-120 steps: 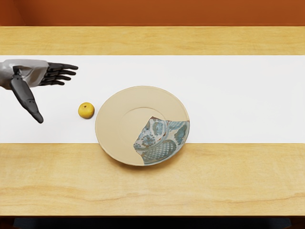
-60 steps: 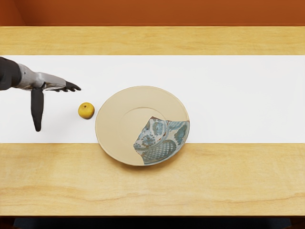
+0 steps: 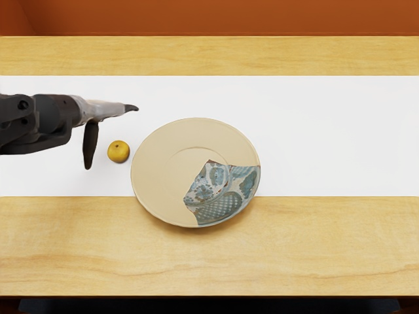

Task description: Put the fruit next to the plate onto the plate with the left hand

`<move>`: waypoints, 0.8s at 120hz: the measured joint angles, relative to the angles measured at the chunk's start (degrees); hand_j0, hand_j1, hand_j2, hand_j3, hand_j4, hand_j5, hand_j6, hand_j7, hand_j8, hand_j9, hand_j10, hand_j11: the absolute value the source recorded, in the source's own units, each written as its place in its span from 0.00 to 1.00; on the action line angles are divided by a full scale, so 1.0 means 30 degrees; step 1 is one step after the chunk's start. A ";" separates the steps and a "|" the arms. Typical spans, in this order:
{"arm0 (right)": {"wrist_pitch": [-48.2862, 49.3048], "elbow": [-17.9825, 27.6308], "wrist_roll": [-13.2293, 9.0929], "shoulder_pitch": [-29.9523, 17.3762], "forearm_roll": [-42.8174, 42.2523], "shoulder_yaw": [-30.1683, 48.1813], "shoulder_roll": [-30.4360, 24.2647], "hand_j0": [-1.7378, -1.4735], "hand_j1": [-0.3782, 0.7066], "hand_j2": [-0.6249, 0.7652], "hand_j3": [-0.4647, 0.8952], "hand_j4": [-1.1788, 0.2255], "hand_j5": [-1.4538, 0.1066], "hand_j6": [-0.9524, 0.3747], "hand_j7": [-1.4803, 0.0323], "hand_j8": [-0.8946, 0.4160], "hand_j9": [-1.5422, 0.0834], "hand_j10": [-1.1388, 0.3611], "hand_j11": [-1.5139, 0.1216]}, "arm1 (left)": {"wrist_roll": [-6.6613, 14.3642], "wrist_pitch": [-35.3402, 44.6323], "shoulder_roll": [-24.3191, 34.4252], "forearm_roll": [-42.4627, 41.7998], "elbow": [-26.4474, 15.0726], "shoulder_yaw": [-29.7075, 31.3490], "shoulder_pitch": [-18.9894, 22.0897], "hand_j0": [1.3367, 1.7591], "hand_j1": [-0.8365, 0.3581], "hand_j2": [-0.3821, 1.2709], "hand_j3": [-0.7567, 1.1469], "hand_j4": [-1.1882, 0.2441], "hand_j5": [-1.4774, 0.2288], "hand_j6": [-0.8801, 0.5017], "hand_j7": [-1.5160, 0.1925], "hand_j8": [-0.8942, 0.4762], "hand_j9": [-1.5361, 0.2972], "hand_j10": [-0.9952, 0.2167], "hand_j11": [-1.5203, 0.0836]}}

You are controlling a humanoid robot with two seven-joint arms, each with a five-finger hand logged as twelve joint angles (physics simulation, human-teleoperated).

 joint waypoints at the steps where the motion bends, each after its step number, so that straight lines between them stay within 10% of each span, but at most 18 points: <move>1: 0.0000 0.0000 0.0000 -0.0001 0.0000 -0.0001 0.0000 0.30 0.06 0.44 0.34 0.82 0.90 0.69 0.95 0.66 0.92 0.74 0.90 | 0.0003 0.0021 -0.0074 0.0074 0.0037 0.0022 0.0003 0.76 0.99 0.23 0.40 0.83 0.87 0.63 0.89 0.65 0.84 0.82 0.95; 96: 0.0000 0.0000 0.0000 -0.0050 0.0000 -0.0075 0.0000 0.30 0.06 0.44 0.34 0.82 0.90 0.69 0.95 0.66 0.92 0.74 0.90 | 0.1163 0.2555 -0.1804 0.1290 0.1259 0.1076 0.1440 0.76 0.74 0.26 0.40 0.65 0.67 0.45 0.69 0.46 0.66 0.61 0.74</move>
